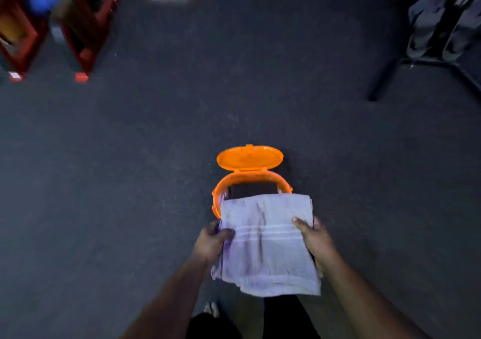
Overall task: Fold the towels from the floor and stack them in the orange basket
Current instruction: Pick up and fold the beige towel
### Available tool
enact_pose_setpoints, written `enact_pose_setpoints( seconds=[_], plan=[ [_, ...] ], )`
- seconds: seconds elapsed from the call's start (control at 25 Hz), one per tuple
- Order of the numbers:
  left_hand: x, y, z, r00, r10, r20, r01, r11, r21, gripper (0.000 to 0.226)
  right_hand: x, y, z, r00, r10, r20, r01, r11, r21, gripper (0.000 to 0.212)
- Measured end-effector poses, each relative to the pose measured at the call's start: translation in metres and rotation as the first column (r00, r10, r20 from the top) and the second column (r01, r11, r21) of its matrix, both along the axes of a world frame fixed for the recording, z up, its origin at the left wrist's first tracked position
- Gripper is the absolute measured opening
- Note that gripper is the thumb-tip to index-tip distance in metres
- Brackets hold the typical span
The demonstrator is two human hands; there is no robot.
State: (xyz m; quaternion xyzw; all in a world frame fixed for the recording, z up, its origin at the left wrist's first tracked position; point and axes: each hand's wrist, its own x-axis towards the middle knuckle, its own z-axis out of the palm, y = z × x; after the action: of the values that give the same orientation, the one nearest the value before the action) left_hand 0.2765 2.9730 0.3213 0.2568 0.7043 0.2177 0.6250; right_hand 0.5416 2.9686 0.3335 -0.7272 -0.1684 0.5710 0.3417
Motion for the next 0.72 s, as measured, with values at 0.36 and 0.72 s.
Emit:
enact_pose_setpoints(
  seconds=[0.36, 0.72],
  plan=[
    [0.026, 0.092, -0.263, 0.984, 0.148, -0.097, -0.154, 0.986, -0.063, 0.03, 0.008, 0.109, -0.284, 0.943, 0.258, 0.21, -0.253, 0.966, -0.051, 0.029],
    [-0.009, 0.113, -0.512, 0.922, -0.046, -0.384, 0.059, 0.998, 0.021, 0.052, -0.005, 0.157, -0.522, 0.873, 0.313, 0.375, -0.334, 0.942, -0.01, 0.057]
  ],
)
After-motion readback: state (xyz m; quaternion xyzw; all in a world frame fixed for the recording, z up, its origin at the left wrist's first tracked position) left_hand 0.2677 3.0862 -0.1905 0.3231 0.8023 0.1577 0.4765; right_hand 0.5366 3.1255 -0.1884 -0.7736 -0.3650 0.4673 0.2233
